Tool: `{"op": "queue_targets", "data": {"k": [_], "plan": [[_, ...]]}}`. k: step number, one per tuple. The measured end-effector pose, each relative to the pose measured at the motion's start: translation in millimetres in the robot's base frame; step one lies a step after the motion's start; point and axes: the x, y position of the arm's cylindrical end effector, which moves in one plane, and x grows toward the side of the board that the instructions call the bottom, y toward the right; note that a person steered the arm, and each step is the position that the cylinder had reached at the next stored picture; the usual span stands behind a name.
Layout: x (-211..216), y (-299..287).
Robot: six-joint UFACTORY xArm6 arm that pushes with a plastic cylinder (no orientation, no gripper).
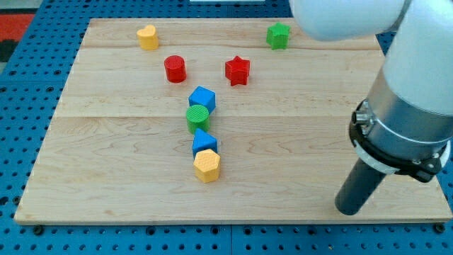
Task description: Point at the yellow hexagon
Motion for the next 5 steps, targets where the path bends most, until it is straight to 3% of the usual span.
{"op": "queue_targets", "data": {"k": [5], "plan": [[-1.4, 89.5]]}}
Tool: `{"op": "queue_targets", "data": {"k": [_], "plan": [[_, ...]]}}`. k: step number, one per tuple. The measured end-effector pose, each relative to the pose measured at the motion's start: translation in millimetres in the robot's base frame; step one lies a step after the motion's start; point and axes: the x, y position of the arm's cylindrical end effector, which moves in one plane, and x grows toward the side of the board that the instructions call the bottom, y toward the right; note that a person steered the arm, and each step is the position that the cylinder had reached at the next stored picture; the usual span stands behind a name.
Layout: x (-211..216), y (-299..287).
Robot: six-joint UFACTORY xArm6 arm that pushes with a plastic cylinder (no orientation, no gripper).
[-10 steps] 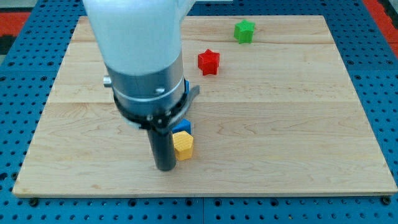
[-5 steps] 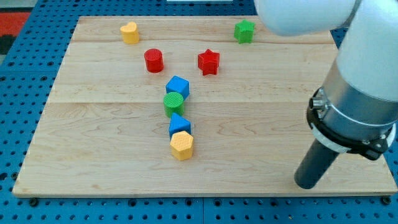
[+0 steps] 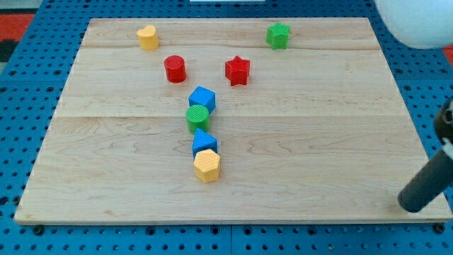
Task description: Point at the yellow hexagon
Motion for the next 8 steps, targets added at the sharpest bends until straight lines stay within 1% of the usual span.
{"op": "queue_targets", "data": {"k": [1, 2, 4, 5, 6, 7, 8], "plan": [[-0.1, 19.0], [-0.1, 23.6], [-0.1, 24.3], [-0.9, 14.3], [-11.7, -24.0], [-20.8, -43.7], [-59.4, -124.6]]}}
